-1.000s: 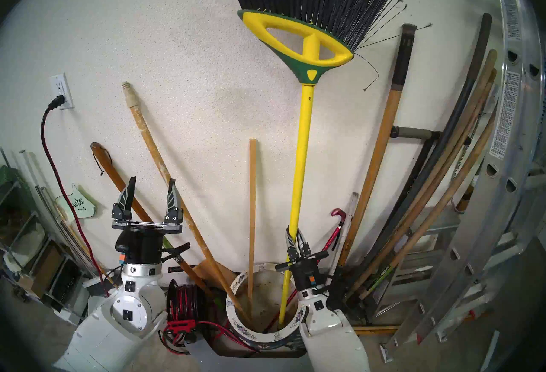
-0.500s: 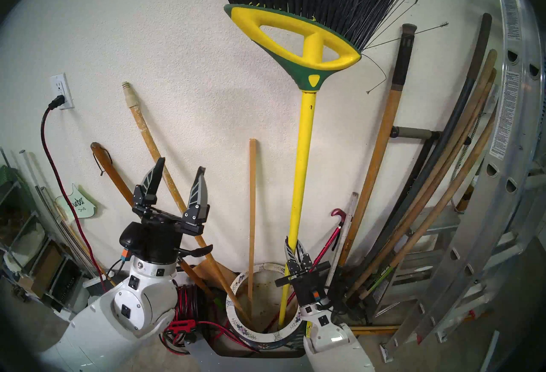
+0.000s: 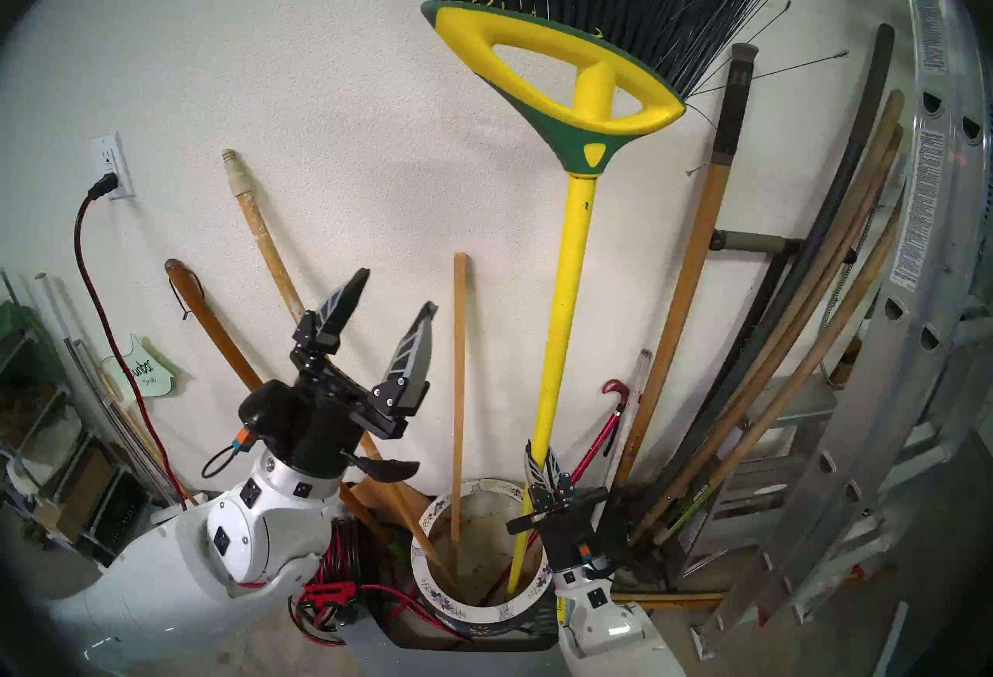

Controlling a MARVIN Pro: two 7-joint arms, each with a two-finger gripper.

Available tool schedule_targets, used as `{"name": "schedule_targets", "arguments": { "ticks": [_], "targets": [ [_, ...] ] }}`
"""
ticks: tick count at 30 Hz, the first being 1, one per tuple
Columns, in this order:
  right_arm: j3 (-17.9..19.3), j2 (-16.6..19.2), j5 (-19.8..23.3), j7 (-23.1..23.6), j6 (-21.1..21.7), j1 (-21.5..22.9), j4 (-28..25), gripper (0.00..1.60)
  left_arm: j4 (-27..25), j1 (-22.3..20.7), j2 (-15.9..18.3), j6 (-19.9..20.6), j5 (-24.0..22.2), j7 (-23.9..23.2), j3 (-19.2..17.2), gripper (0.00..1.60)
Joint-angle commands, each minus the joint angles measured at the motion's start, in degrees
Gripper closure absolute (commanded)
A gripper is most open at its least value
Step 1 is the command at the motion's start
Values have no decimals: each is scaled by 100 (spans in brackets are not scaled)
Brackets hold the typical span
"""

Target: Take wooden sticks or brooms out of the pot

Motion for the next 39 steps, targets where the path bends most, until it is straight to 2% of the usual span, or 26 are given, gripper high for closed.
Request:
{"name": "schedule_targets", "arguments": {
  "ticks": [1, 11, 14, 16, 20, 22, 23, 25, 26, 30, 33, 34, 35, 36, 39],
  "targets": [
    [-45, -34, 63, -14, 10, -208, -134, 160, 166, -604, -16, 584, -631, -605, 473, 0],
    [-103, -34, 143, 43, 10, -461, -387, 160, 532, -1346, -363, 1584, -1614, -1580, 979, 0],
    [-107, -24, 155, 57, 10, -515, -430, 160, 617, -1434, -433, 1779, -1778, -1776, 1065, 0],
    [-112, -9, 173, 80, 10, -598, -502, 160, 802, -1667, -556, 2141, -2106, -2129, 1229, 0],
    [-113, 4, 196, 107, 10, -698, -587, 160, 1050, -1929, -734, 2524, -2498, -2519, 1365, 0],
    [-111, 7, 202, 111, 10, -718, -606, 160, 1092, -1953, -776, 2577, -2575, -2568, 1379, 0],
    [-103, 14, 216, 120, 10, -767, -654, 160, 1247, -2129, -854, 2831, -2820, -2863, 1441, 0],
    [-93, 22, 232, 130, 10, -817, -703, 160, 1360, -2248, -924, 3043, -3034, -3029, 1498, 0],
    [-93, 22, 232, 130, 10, -817, -703, 160, 1360, -2248, -924, 3043, -3034, -3029, 1498, 0],
    [-78, 44, 274, 145, 10, -912, -800, 160, 1752, -2567, -1071, 3460, -3516, -3611, 1646, 0],
    [-80, 55, 288, 148, 10, -940, -830, 160, 1954, -2648, -1154, 3526, -3605, -3792, 1669, 0],
    [-82, 60, 293, 149, 10, -949, -840, 160, 2044, -2682, -1188, 3537, -3641, -3896, 1679, 88],
    [-85, 66, 297, 149, 10, -959, -852, 160, 2154, -2705, -1227, 3504, -3651, -4063, 1671, 114],
    [-88, 72, 299, 146, 10, -974, -869, 160, 2273, -2723, -1258, 3458, -3713, -4266, 1664, 160],
    [-89, 75, 294, 136, 10, -991, -893, 160, 2322, -2702, -1276, 3342, -3636, -4280, 1638, 160]
  ]
}}
